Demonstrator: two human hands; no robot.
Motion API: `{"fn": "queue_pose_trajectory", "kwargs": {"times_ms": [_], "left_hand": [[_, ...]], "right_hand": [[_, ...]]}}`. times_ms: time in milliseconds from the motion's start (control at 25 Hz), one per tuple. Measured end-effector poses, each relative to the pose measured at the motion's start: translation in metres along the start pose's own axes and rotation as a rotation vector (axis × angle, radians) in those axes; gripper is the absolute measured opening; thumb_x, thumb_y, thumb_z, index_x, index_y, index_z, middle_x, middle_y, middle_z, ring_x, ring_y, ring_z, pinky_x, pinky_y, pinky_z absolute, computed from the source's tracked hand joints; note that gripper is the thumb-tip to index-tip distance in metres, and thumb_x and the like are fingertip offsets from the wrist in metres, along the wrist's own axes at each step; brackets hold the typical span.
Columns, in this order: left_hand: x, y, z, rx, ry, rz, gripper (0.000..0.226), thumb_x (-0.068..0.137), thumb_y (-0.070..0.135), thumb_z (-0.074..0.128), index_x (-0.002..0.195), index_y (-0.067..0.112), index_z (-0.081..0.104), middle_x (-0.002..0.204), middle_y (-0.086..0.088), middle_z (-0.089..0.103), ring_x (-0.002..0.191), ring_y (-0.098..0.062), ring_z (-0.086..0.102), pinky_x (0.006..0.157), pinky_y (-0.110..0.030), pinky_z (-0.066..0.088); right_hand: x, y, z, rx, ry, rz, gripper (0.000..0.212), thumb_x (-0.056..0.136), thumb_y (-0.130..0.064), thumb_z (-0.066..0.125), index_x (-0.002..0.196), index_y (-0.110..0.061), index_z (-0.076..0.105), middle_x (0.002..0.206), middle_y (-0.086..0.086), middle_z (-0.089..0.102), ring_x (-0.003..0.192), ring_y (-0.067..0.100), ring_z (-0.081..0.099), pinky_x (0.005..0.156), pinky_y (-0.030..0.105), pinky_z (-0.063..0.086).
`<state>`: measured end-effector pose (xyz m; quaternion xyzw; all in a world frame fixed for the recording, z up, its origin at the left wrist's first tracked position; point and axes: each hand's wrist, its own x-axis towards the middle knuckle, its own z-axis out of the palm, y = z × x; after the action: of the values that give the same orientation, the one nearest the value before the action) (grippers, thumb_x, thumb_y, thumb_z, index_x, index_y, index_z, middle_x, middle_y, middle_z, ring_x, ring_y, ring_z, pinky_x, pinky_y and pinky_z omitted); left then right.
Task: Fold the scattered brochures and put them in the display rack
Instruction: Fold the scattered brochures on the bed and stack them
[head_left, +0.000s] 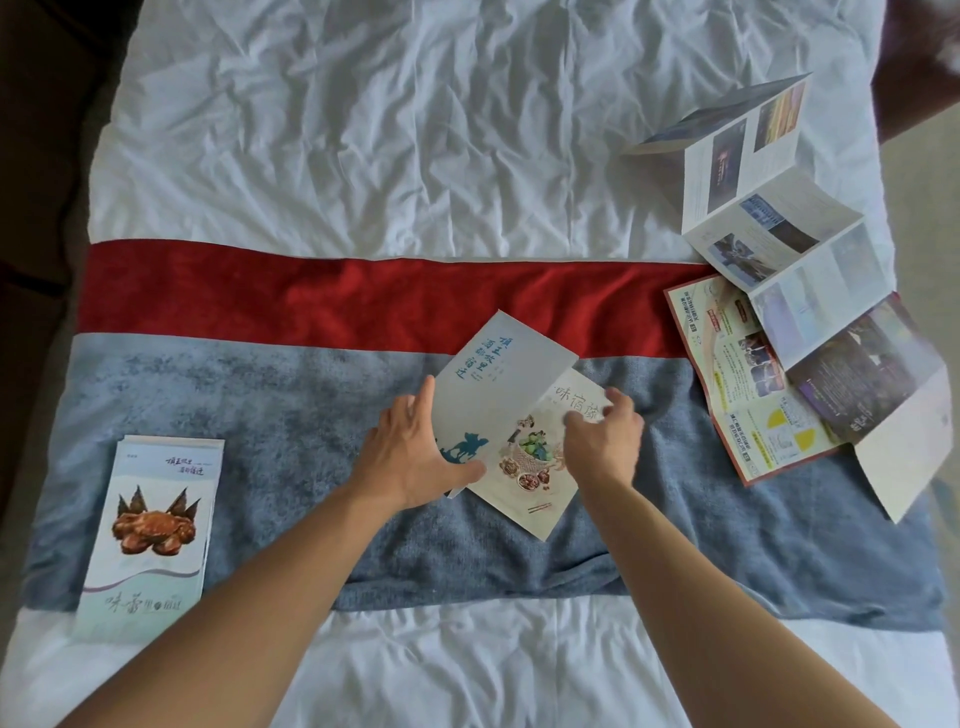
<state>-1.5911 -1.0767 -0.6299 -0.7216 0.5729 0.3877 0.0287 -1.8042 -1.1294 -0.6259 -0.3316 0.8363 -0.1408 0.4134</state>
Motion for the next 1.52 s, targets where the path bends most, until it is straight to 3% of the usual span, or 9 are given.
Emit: {"fn": "queue_pose_trajectory", "kwargs": {"times_ms": [80,240,360,600,720,800,920,1200,1520], "left_hand": [[0.002,-0.001,0.001,0.025,0.076,-0.012,0.126,0.056,0.087,0.053,0.152,0.029,-0.004,0.139,-0.007,0.036,0.126,-0.027,0.038,0.098,-0.048,0.042],[0.006,-0.001,0.008,0.074,0.174,-0.004,0.12,0.059,0.086,0.048,0.152,0.024,0.005,0.135,-0.007,0.043,0.12,-0.028,0.044,0.096,-0.048,0.042],[0.008,-0.002,0.013,0.123,0.229,-0.011,0.117,0.059,0.085,0.048,0.15,0.021,0.012,0.129,-0.007,0.045,0.114,-0.027,0.046,0.091,-0.046,0.043],[0.01,0.005,0.0,0.173,0.363,-0.09,0.116,0.056,0.084,0.05,0.146,0.018,0.021,0.129,-0.014,0.048,0.114,-0.031,0.048,0.088,-0.048,0.046],[0.009,0.01,-0.008,0.151,0.389,-0.126,0.12,0.054,0.085,0.052,0.147,0.017,0.02,0.131,-0.016,0.048,0.116,-0.032,0.048,0.092,-0.049,0.045],[0.007,0.013,-0.01,0.164,0.39,-0.127,0.123,0.053,0.086,0.052,0.148,0.016,0.019,0.131,-0.016,0.048,0.117,-0.032,0.048,0.092,-0.049,0.045],[0.005,0.013,-0.011,0.148,0.384,-0.138,0.123,0.053,0.089,0.051,0.147,0.017,0.019,0.13,-0.016,0.048,0.117,-0.033,0.048,0.094,-0.05,0.045],[0.001,0.01,-0.008,0.157,0.35,-0.107,0.124,0.053,0.093,0.046,0.147,0.018,0.018,0.133,-0.015,0.046,0.119,-0.033,0.047,0.094,-0.051,0.045],[0.0,0.004,-0.003,0.09,0.324,-0.105,0.122,0.052,0.093,0.048,0.146,0.022,0.018,0.134,-0.01,0.047,0.12,-0.031,0.047,0.095,-0.051,0.044]], "right_hand": [[0.006,0.02,-0.004,-0.008,0.049,0.13,0.067,0.084,-0.02,0.065,0.145,-0.015,0.038,0.133,0.01,0.051,0.115,0.03,0.058,0.093,0.049,0.053],[0.013,0.043,-0.001,0.186,-0.089,0.337,0.047,0.083,-0.016,0.068,0.128,-0.011,0.055,0.108,0.007,0.07,0.092,0.025,0.069,0.069,0.034,0.054],[0.013,0.038,0.004,0.28,-0.083,0.287,0.023,0.087,-0.008,0.057,0.108,-0.017,0.061,0.099,0.002,0.071,0.085,0.02,0.068,0.059,0.03,0.051],[0.013,0.017,-0.018,0.507,0.065,0.184,0.022,0.088,-0.007,0.047,0.098,-0.023,0.059,0.096,0.0,0.067,0.081,0.02,0.066,0.055,0.028,0.05],[0.016,0.007,-0.029,0.643,0.158,0.241,0.02,0.088,-0.004,0.048,0.089,-0.021,0.058,0.088,0.001,0.065,0.068,0.015,0.062,0.04,0.017,0.044],[0.013,0.003,-0.029,0.715,0.153,0.282,0.02,0.087,-0.004,0.049,0.089,-0.021,0.058,0.089,0.002,0.066,0.067,0.016,0.061,0.048,0.02,0.047],[0.009,0.003,-0.025,0.775,0.115,0.315,0.023,0.084,-0.004,0.048,0.09,-0.023,0.06,0.094,0.005,0.069,0.073,0.022,0.063,0.065,0.036,0.052],[0.005,0.007,-0.012,0.749,0.029,0.33,0.016,0.086,-0.006,0.052,0.09,-0.02,0.057,0.099,0.01,0.068,0.076,0.025,0.065,0.061,0.036,0.053],[0.001,0.007,-0.015,0.667,-0.131,0.241,0.023,0.09,-0.005,0.05,0.102,-0.022,0.059,0.108,0.011,0.071,0.084,0.026,0.067,0.059,0.033,0.052]]}}
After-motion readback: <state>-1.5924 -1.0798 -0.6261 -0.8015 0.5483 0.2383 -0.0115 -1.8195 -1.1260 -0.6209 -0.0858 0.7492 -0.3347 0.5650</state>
